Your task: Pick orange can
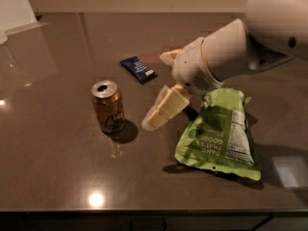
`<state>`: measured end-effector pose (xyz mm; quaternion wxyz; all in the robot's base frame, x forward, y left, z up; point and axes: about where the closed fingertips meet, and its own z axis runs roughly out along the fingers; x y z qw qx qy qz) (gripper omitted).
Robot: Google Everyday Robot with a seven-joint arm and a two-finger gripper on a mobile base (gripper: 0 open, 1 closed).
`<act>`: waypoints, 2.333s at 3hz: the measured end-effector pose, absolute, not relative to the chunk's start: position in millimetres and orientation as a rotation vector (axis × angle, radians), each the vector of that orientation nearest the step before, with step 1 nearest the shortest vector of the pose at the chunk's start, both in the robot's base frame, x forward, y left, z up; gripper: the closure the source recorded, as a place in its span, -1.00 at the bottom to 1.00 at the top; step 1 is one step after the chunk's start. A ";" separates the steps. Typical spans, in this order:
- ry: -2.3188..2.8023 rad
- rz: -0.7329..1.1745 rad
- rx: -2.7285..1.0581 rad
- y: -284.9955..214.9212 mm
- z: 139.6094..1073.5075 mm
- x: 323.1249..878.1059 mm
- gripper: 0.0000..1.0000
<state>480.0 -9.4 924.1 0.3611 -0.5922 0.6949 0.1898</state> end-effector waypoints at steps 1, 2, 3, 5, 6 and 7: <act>1.745 0.562 -1.506 14.7 913.3 481.2 -1.00; 1.705 0.624 -1.500 36.3 906.0 482.7 -1.00; 1.680 0.678 -1.492 57.0 898.6 484.7 -1.00; 1.639 0.769 -1.496 88.9 899.1 482.1 -0.52; 1.625 0.801 -1.499 93.3 905.9 479.3 -0.06; 1.604 0.857 -1.488 92.4 916.3 477.0 0.38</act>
Offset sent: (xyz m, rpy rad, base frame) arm 0.0074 0.0692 -0.0290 0.1839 0.0350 0.0886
